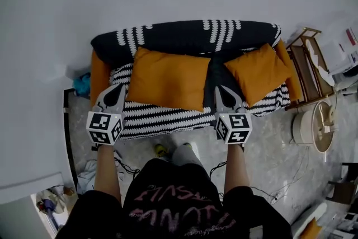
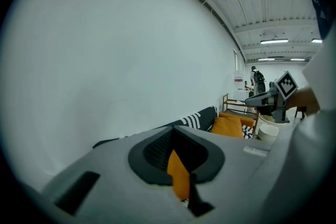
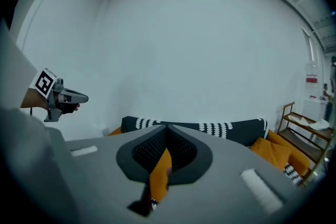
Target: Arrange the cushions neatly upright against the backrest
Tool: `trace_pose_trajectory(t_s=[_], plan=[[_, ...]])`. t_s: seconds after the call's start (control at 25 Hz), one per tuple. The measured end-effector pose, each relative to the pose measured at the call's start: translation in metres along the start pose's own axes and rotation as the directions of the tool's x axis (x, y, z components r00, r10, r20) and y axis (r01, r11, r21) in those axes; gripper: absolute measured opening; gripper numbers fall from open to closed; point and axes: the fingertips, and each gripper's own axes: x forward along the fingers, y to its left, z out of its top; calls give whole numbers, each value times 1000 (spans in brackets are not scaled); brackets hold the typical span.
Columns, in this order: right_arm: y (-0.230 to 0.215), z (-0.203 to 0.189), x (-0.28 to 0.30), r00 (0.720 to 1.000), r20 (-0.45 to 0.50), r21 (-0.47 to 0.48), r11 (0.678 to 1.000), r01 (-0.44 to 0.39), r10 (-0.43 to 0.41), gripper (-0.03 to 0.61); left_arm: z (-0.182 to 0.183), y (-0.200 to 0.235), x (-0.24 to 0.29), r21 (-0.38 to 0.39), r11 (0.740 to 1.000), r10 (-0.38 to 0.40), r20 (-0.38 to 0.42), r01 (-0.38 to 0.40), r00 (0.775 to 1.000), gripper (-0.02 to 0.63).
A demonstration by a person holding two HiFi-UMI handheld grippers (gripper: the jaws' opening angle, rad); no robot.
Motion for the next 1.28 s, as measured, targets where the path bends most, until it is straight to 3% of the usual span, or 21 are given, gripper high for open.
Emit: trace_pose_trajectory(t_s=[0.2, 0.4, 0.72, 1.28], plan=[[-21, -7, 22, 1000, -19, 20, 1000, 2, -2, 14, -1, -4, 28, 17, 1000, -8, -30, 9, 1000, 8], [-46, -8, 50, 999, -29, 29, 999, -22, 23, 14, -2, -2, 57, -25, 1000, 16, -51, -17, 999, 8], [-98, -21, 96, 997, -55, 81, 996, -41, 46, 14, -5, 4, 105, 11, 997, 72, -117, -72, 991, 8], [-113, -48, 140, 992, -117, 92, 995, -38, 49, 14, -31, 24, 155, -29, 998, 49, -174, -55, 983, 8]])
